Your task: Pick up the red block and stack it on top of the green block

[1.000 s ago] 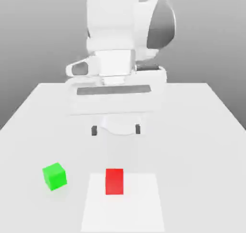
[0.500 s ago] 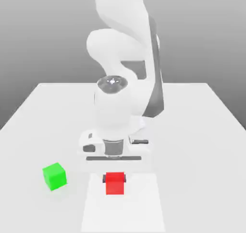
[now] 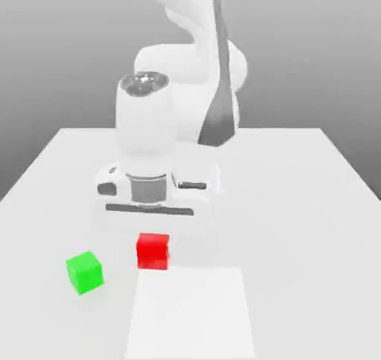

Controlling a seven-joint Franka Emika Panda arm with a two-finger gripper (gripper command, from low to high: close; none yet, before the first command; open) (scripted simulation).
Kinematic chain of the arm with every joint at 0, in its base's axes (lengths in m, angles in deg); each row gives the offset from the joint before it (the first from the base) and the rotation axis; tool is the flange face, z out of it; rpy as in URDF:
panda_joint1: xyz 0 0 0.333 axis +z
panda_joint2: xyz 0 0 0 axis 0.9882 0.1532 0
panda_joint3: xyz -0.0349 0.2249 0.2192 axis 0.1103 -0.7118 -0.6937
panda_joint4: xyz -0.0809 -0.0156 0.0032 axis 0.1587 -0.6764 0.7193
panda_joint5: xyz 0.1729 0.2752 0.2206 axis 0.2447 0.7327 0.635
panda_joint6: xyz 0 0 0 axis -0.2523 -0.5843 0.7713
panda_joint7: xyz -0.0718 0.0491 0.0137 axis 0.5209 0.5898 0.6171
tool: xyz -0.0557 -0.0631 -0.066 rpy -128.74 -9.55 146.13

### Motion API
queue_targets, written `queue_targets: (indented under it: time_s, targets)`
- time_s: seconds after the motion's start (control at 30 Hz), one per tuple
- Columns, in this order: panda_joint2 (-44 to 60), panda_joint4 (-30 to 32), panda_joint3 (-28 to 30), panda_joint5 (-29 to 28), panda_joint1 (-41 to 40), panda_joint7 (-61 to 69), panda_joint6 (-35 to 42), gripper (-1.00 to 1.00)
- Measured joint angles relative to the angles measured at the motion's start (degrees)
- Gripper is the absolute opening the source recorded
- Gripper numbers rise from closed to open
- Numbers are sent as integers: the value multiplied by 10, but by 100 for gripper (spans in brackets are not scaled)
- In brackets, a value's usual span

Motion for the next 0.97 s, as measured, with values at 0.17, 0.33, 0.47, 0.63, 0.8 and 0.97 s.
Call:
queue_targets:
  time_s: [0.17,0.33,0.47,0.63,0.8,0.97]
  targets:
    - [-18,-15,51,-14,-61,-24,33,-100]
    - [7,-24,74,4,-79,-16,18,-100]
    - [54,-27,73,40,-72,9,-25,-100]
    - [113,-27,55,84,-83,40,-80,100]
    - [113,-27,55,84,-83,40,-80,100]
    - [80,-28,62,59,-82,23,-49,100]
